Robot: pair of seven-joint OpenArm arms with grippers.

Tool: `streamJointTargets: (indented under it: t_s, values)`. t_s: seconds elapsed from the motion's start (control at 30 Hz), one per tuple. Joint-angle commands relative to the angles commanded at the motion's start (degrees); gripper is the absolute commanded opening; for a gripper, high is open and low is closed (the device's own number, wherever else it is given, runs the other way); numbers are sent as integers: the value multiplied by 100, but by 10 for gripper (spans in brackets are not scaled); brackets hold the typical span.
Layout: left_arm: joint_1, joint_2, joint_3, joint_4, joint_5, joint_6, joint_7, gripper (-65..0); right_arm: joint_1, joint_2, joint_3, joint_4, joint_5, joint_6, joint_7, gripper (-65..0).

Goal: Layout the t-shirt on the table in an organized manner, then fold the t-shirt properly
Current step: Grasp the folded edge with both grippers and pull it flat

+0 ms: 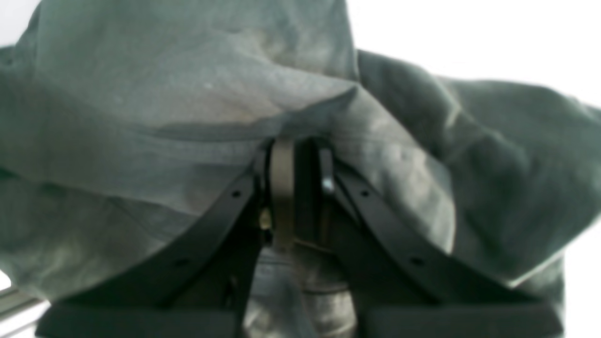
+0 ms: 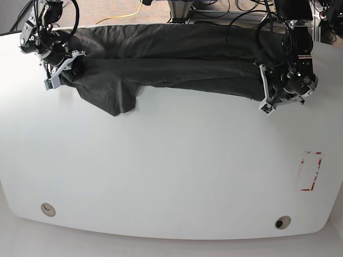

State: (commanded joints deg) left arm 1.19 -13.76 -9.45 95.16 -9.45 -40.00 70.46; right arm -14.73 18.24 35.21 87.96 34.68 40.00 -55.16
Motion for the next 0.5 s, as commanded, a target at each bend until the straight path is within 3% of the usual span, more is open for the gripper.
streamJointTargets:
  t_s: [0.23, 0.5]
  values:
    - [-404, 0, 9, -519, 0, 0, -185, -435, 167, 79, 0, -9, -18, 0, -9, -580]
    - [-747, -9, 114, -879, 0, 0, -193, -435, 413, -35, 9, -9, -677, 0, 9, -580]
